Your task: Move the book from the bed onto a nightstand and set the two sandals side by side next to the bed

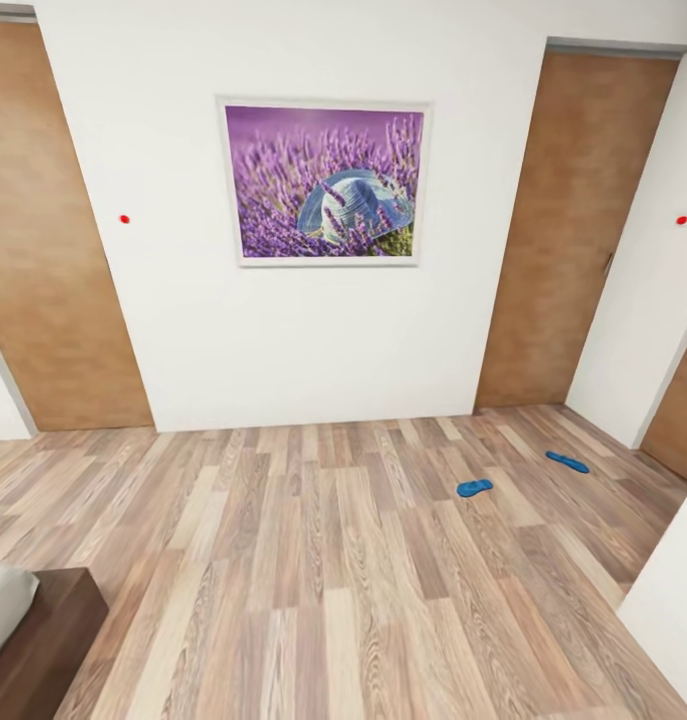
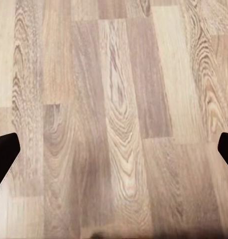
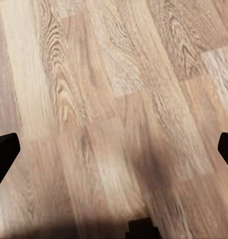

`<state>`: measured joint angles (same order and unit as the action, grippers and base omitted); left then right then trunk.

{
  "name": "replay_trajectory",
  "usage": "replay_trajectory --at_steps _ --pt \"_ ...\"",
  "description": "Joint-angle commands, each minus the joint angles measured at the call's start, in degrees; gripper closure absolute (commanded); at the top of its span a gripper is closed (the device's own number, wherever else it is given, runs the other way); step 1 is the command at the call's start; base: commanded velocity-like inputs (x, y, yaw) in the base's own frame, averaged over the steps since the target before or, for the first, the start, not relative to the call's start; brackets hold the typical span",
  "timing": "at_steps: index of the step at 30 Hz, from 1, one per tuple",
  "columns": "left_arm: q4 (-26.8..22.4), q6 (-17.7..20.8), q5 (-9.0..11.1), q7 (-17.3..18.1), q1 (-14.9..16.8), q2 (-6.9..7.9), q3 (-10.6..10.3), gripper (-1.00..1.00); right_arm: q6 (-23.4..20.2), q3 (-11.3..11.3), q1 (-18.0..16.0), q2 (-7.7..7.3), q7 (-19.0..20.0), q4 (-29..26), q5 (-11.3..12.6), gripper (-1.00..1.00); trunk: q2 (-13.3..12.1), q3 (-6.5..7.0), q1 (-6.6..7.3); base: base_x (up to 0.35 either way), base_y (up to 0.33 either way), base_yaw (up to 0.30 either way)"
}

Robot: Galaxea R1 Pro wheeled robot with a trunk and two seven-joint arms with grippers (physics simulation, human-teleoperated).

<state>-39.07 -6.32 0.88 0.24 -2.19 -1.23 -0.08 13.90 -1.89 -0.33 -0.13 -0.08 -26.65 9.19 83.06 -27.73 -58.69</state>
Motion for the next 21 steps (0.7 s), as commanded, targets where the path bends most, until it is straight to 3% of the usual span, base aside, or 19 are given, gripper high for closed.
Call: replay_trajectory --at_steps 1,21 --pt "-0.04 -0.10 0.09 0.02 -0.01 0.00 -0.01 -1.00 0.21 0.11 -0.02 0.03 -0.01 0.02 0.48 -1.00 0.02 -0.05 -0.03 0.324 0.077 0.000" --pt "0.09 -0.10 0.02 0.02 -0.01 -0.03 -0.09 -1.00 0.16 0.13 -0.02 0.22 -0.18 0.02 0.39 -1.00 0.02 -0.05 -0.03 0.324 0.084 0.000"
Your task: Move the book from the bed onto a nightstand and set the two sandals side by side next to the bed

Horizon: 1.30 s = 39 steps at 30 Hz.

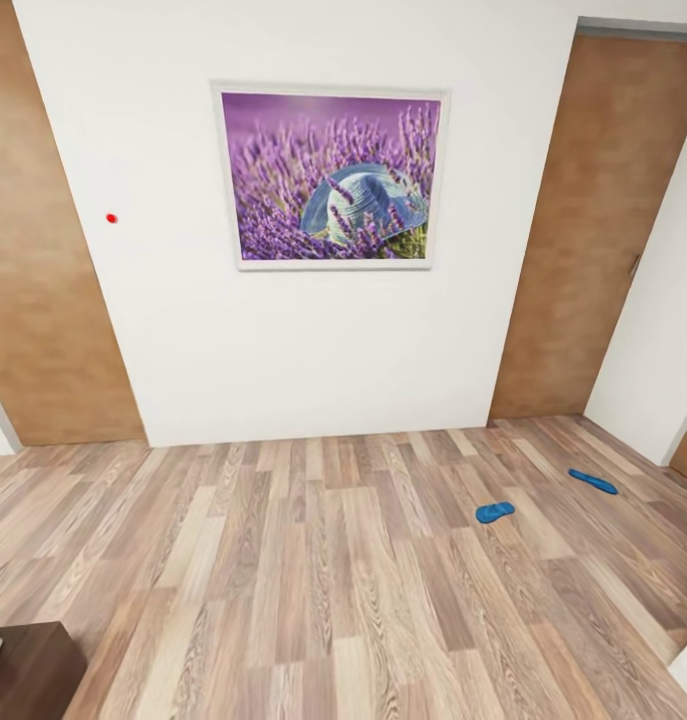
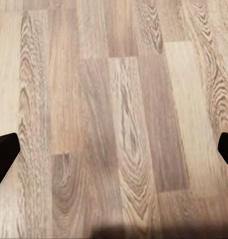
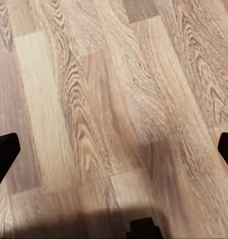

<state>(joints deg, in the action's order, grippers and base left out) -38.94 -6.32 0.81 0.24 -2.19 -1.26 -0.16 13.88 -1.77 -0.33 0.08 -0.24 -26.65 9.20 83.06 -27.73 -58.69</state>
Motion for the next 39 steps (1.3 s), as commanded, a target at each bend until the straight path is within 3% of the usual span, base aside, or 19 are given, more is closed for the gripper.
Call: replay_trajectory --at_steps 1,27,39 --pt "-0.04 -0.10 0.08 0.02 -0.01 -0.02 -0.02 -1.00 0.18 -0.01 -0.02 0.01 -0.05 0.00 0.38 -1.00 0.02 -0.05 -0.04 0.324 0.085 0.000" --pt "0.00 -0.10 0.07 0.02 -0.01 -0.03 -0.02 -1.00 0.18 -0.61 -0.02 -0.34 -0.11 0.02 0.73 -1.00 0.02 -0.05 -0.04 0.324 0.035 -0.003" --pt "0.00 -0.10 0.07 0.02 -0.01 -0.03 -0.02 -1.00 0.18 -0.37 -0.02 -0.29 -0.11 0.00 0.69 -1.00 0.02 -0.05 -0.04 0.324 0.000 -0.226"
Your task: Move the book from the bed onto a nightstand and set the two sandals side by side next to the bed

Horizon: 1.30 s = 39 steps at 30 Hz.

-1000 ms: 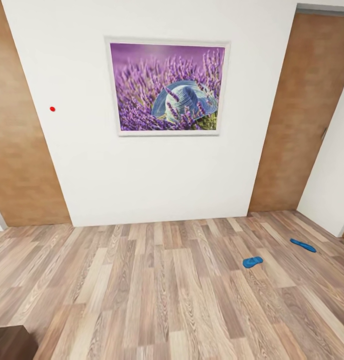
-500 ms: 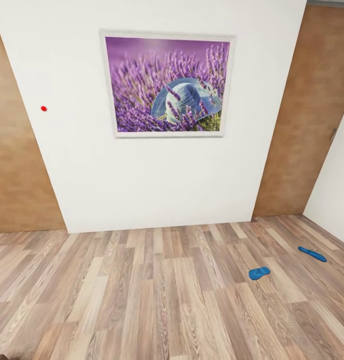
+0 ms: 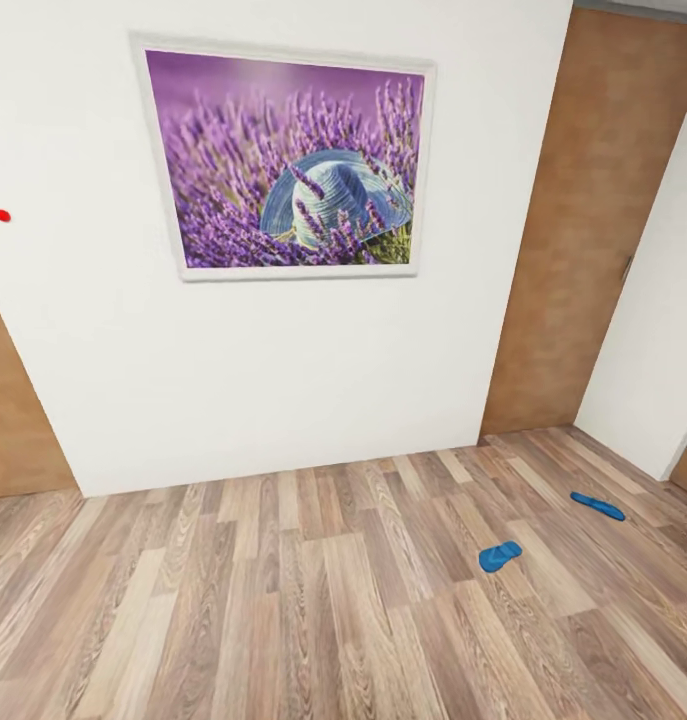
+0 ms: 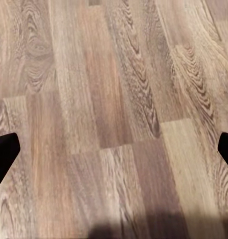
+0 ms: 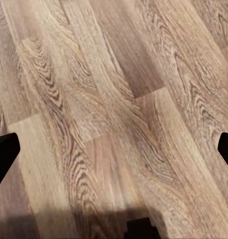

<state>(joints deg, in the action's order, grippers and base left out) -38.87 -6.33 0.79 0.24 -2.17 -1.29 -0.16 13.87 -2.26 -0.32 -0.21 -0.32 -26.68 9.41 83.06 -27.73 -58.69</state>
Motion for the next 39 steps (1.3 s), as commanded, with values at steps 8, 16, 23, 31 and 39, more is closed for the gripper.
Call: replay_trajectory --at_steps 8,16,23,31,39 --pt "-0.07 -0.09 0.08 0.02 -0.03 0.04 -0.01 -1.00 0.19 0.40 -0.03 0.09 -0.03 0.05 0.44 -1.00 0.02 -0.05 -0.03 0.287 0.000 -0.166" --pt "-0.07 -0.09 0.08 0.02 -0.03 0.05 -0.01 -1.00 0.19 0.43 -0.03 0.13 -0.03 0.05 0.37 -1.00 0.02 -0.05 -0.03 0.188 0.011 -0.018" --pt "-0.07 -0.09 0.08 0.02 -0.03 0.05 -0.01 -1.00 0.19 0.50 -0.03 0.20 -0.03 0.05 0.35 -1.00 0.02 -0.05 -0.03 0.223 0.122 -0.002" --pt "-0.07 -0.09 0.08 0.02 -0.03 0.05 -0.01 -1.00 0.19 0.51 -0.03 0.28 -0.03 0.05 0.34 -1.00 0.02 -0.05 -0.03 0.251 0.168 0.000" --pt "-0.07 -0.09 0.08 0.02 -0.03 0.00 -0.01 -1.00 0.19 0.47 -0.03 0.25 -0.03 0.04 0.34 -1.00 0.02 -0.05 -0.03 0.253 0.171 0.000"
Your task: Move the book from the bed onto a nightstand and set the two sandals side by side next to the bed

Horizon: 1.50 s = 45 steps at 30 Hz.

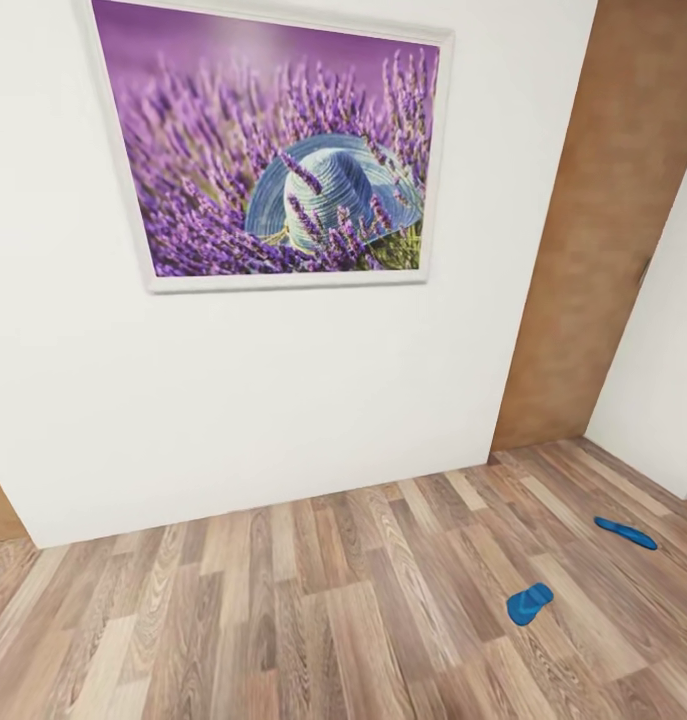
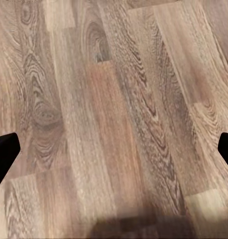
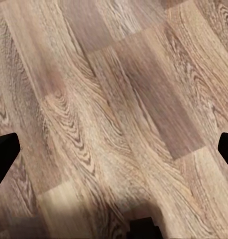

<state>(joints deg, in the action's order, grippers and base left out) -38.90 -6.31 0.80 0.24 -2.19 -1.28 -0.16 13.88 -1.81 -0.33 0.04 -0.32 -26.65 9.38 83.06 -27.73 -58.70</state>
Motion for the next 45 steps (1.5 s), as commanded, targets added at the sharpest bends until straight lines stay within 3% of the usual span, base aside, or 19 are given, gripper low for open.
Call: replay_trajectory --at_steps 1,13,45 --pt "-0.04 -0.11 0.08 0.02 -0.01 0.02 -0.02 -1.00 0.18 0.00 -0.02 -0.01 -0.03 0.00 0.38 -1.00 0.02 -0.04 -0.03 0.253 0.171 0.000" --pt "-0.04 -0.13 0.08 0.02 -0.01 0.05 -0.02 -1.00 0.18 -0.21 -0.02 -0.30 0.22 -0.06 0.44 -1.00 0.02 -0.04 -0.03 0.166 0.110 -0.031" --pt "-0.05 -0.14 0.08 0.02 -0.01 0.05 -0.02 -1.00 0.18 -0.42 -0.02 -0.16 0.24 -0.01 0.29 -1.00 0.02 -0.04 -0.03 0.034 0.025 -0.238"
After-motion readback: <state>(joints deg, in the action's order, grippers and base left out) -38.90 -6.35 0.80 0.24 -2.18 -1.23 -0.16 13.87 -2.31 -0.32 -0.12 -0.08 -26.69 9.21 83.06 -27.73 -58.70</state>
